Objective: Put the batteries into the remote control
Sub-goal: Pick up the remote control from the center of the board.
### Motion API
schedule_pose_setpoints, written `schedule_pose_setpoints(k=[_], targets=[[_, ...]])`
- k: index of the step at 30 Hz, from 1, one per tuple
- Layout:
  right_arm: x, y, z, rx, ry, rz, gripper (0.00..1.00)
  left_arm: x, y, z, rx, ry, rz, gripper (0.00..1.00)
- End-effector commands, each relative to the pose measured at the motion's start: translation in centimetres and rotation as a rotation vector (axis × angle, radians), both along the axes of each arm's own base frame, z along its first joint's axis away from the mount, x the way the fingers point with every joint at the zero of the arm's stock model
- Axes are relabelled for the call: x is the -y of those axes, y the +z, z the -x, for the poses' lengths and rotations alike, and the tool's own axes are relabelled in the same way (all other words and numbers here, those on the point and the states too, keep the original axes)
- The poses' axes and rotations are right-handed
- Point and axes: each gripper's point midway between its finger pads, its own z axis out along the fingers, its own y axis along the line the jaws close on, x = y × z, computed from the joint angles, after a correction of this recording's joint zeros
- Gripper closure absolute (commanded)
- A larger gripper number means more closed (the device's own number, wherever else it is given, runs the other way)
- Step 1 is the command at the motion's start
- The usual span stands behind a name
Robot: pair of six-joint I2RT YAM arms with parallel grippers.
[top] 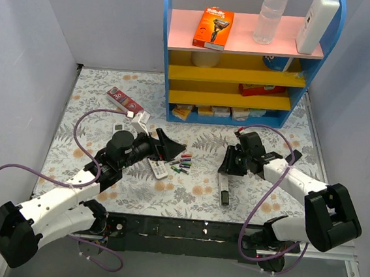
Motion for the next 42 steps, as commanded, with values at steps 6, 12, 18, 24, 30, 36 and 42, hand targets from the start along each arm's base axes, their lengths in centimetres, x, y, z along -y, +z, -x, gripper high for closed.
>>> schedule_pose_setpoints(k=[6,12,18,24,30,36,42], targets=[[-3.8,6.1,-1.9,0.209,0.111,-0.227,0.96,2.1,-0.3,1.2,-0.001,-0.134,0.056,0.02],[-4.5,8.9,-2.2,0.295,0.128,-0.304,0.99,3.0,-0.9,1.3,-0.042,-0.173,0.075,0.02],[-6.3,13.0,-1.9,0.373,0.177,-0.453,0.99,3.9,-1.1,1.4,-0.028,-0.224,0.103,0.02],[-7.5,18.0,-1.5,0.473,0.251,-0.573,0.99,5.2,-0.5,2.4,0.067,-0.353,0.124,0.02],[-8.1,21.6,-0.7,0.539,0.312,-0.649,0.99,6.7,-0.1,3.6,0.09,-0.497,0.169,0.03],[-8.3,23.8,-0.1,0.572,0.331,-0.705,0.99,7.9,0.0,4.3,0.075,-0.592,0.218,0.11],[-8.5,25.3,0.2,0.601,0.345,-0.748,0.99,9.0,0.5,5.1,0.061,-0.664,0.268,0.2]])
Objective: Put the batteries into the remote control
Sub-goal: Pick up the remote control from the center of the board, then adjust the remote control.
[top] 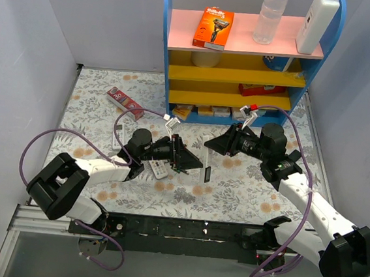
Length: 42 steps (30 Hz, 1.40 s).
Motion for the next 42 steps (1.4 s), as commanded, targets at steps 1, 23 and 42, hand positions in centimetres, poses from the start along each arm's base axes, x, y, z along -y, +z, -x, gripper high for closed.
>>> schedule_pose_setpoints(k=[1,23,42], targets=[[-0.6,5.1,0.3,0.117,0.041,-0.102,0.99,1.1,3.0,1.1,0.06,-0.094,0.102,0.21],[-0.6,4.7,1.4,0.132,0.08,-0.103,0.95,2.7,2.9,2.5,0.042,-0.175,0.101,0.91],[1.9,4.2,-1.5,-0.105,-0.21,0.129,0.14,-1.1,-0.7,-5.1,0.3,0.168,-0.536,1.0]])
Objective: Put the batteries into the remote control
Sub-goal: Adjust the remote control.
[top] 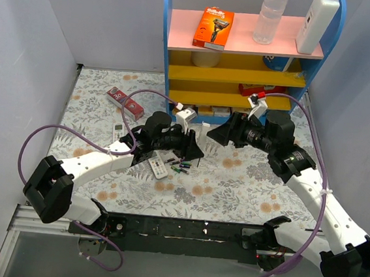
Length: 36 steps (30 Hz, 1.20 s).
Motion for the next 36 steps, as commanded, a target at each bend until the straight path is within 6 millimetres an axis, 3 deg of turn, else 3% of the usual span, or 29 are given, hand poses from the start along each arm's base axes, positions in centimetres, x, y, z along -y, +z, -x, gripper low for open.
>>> schedule_pose_setpoints(k=[1,11,20,25,27,31,34,35,36], targets=[[0.1,-0.3,-0.9,-0.096,-0.107,0.028,0.14,-2.2,-0.9,-0.9,0.074,0.074,-0.171,1.0],[-2.6,-2.8,-2.7,-0.213,-0.202,0.063,0.15,-2.4,-1.4,-1.1,0.112,0.09,-0.249,1.0],[-5.1,-4.6,-3.6,-0.249,-0.207,0.053,0.26,-2.2,-2.4,-1.0,0.136,0.088,-0.319,1.0],[-5.4,-7.2,-2.9,-0.306,-0.203,0.083,0.39,-2.2,-2.8,-1.1,0.172,0.108,-0.371,1.0],[-5.2,-7.3,-2.6,-0.315,-0.209,0.069,0.43,-2.3,-3.1,-1.1,0.185,0.113,-0.394,1.0],[-4.6,-7.5,-2.4,-0.314,-0.244,0.043,0.72,-2.7,-3.5,-1.3,0.195,0.138,-0.43,1.0],[-4.4,-6.9,-2.3,-0.301,-0.25,0.006,0.86,-2.9,-3.5,-1.4,0.19,0.156,-0.432,0.87],[-4.3,-6.5,-2.2,-0.295,-0.255,-0.009,0.89,-3.3,-3.4,-1.8,0.194,0.189,-0.439,0.67],[-4.2,-6.6,-2.1,-0.297,-0.262,-0.027,0.94,-3.4,-3.2,-1.9,0.195,0.204,-0.435,0.6]])
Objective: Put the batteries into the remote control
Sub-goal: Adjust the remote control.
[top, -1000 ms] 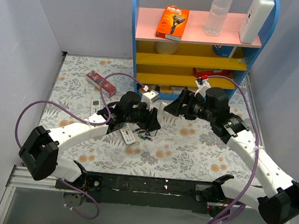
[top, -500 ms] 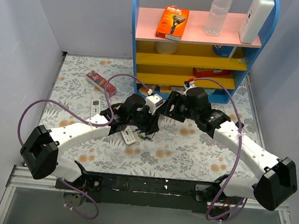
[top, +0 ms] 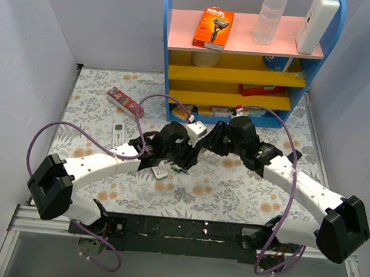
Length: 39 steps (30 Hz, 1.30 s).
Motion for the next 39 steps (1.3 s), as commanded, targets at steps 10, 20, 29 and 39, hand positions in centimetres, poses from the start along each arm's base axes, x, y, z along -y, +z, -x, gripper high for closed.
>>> schedule_pose_setpoints(k=[10,20,29,39], targets=[[2.0,7.5,0.1,0.242,-0.158,-0.335,0.99,-4.3,5.4,-1.5,0.013,0.373,0.344,0.17],[3.0,11.2,1.7,0.292,-0.189,-0.61,0.99,-6.9,11.8,2.2,-0.029,0.279,0.979,0.05],[2.3,13.5,2.6,0.24,-0.152,-0.746,0.99,-7.6,11.5,4.1,0.187,0.116,1.056,0.02],[0.6,13.5,4.2,0.193,-0.017,-0.745,0.99,-5.7,13.1,3.0,0.505,-0.1,0.792,0.02]])
